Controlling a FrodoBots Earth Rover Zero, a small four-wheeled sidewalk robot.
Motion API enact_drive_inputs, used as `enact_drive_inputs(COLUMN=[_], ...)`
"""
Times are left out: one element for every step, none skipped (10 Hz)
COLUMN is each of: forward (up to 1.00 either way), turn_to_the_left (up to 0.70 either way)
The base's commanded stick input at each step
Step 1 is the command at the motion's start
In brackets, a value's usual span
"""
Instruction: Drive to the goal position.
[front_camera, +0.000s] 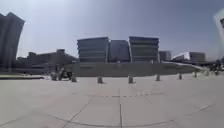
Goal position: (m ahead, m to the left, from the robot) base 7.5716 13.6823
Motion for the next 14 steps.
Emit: enact_drive_inputs(forward=[0.7, 0.7, 0.7, 0.7, 0.7, 0.7, 0.7, 0.7, 0.7, 0.7, 0.7, 0.7, 0.7, 0.7], turn_to_the_left=[0.0, 0.0, 0.0, 0.0, 0.0, 0.0, 0.0, 0.0, 0.09, 0.14, 0.06, 0.0, 0.0, 0.0])
